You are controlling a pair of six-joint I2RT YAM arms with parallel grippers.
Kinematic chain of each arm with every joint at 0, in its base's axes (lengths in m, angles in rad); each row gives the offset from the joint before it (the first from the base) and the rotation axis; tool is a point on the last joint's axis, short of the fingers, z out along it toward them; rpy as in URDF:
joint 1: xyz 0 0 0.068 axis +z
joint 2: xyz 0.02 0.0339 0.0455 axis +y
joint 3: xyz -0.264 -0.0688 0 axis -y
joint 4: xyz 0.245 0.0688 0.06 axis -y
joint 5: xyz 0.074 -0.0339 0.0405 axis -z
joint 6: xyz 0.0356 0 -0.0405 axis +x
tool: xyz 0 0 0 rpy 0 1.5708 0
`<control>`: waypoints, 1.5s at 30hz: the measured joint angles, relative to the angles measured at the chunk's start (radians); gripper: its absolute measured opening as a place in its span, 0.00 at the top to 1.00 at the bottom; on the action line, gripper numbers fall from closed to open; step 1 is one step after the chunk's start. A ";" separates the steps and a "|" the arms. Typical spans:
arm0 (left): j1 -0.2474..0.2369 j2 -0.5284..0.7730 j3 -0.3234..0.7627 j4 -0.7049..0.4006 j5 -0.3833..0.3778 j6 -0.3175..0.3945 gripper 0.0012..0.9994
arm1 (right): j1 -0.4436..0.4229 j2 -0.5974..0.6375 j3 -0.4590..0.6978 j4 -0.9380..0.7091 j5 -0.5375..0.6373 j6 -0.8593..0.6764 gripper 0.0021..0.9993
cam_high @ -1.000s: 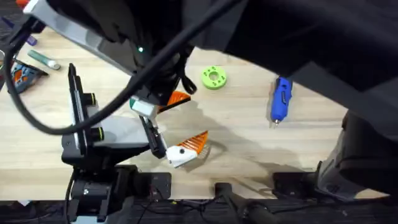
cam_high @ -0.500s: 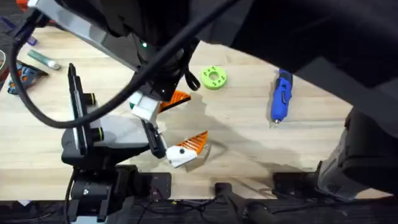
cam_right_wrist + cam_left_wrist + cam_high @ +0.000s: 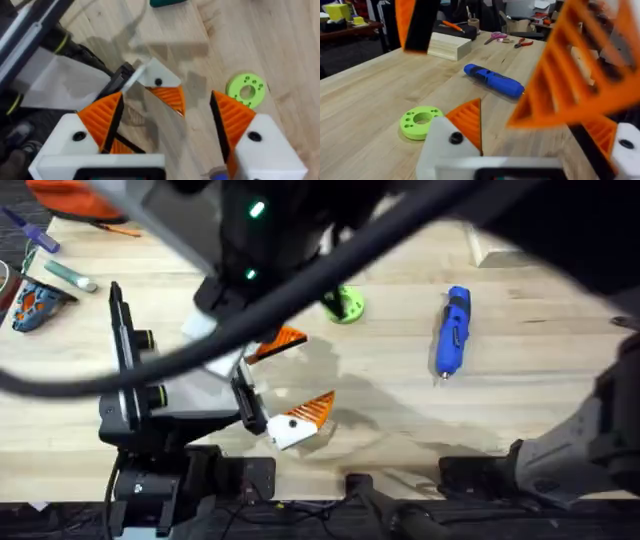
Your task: Pick up the gripper from the table and insert it into the empty holder that is missing its gripper. Then pick up a screw, insert it into the mounting hole, and use the screwdriver to tighten it. Finally, clean up the table by picking up the vegetable and placing it into the bucket.
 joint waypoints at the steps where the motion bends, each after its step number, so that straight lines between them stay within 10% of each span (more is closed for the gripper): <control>1: 0.000 0.000 0.000 0.000 0.000 0.000 0.01 | -0.009 -0.013 0.001 -0.009 -0.002 0.012 0.01; 34: 0.000 0.000 0.000 0.000 0.000 0.000 0.01 | -0.312 -0.152 0.004 -0.247 0.264 0.682 0.01; 45: 0.000 0.000 0.000 0.000 0.000 0.000 0.01 | -0.362 -0.277 -0.218 -0.238 0.271 0.715 0.01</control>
